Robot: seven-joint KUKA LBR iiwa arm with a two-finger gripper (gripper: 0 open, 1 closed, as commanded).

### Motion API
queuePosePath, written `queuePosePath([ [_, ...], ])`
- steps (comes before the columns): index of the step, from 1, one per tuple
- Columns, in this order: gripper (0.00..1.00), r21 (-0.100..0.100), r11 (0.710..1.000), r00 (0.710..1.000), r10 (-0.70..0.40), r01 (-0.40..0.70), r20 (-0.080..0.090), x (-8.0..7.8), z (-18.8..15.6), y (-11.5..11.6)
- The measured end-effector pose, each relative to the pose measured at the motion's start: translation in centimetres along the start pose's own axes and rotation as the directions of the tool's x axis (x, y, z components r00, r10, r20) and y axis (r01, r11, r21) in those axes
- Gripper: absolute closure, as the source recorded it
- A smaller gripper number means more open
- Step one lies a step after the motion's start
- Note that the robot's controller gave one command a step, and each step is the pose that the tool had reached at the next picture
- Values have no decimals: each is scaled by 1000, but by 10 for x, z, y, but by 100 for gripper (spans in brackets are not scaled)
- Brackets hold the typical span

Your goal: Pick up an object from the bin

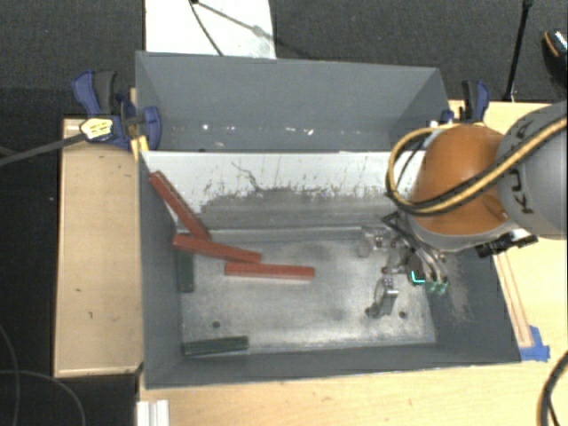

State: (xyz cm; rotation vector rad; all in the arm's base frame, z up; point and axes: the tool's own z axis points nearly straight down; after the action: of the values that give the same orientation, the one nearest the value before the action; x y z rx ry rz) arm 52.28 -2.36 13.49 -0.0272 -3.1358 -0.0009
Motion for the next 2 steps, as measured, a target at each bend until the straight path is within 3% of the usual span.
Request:
queuePosePath([
  [1, 0, -3, 999, 999, -34, 34, 9, -54, 58, 54],
  [2, 0, -3, 998, 998, 64, -64, 4, -41, 65, 112],
])
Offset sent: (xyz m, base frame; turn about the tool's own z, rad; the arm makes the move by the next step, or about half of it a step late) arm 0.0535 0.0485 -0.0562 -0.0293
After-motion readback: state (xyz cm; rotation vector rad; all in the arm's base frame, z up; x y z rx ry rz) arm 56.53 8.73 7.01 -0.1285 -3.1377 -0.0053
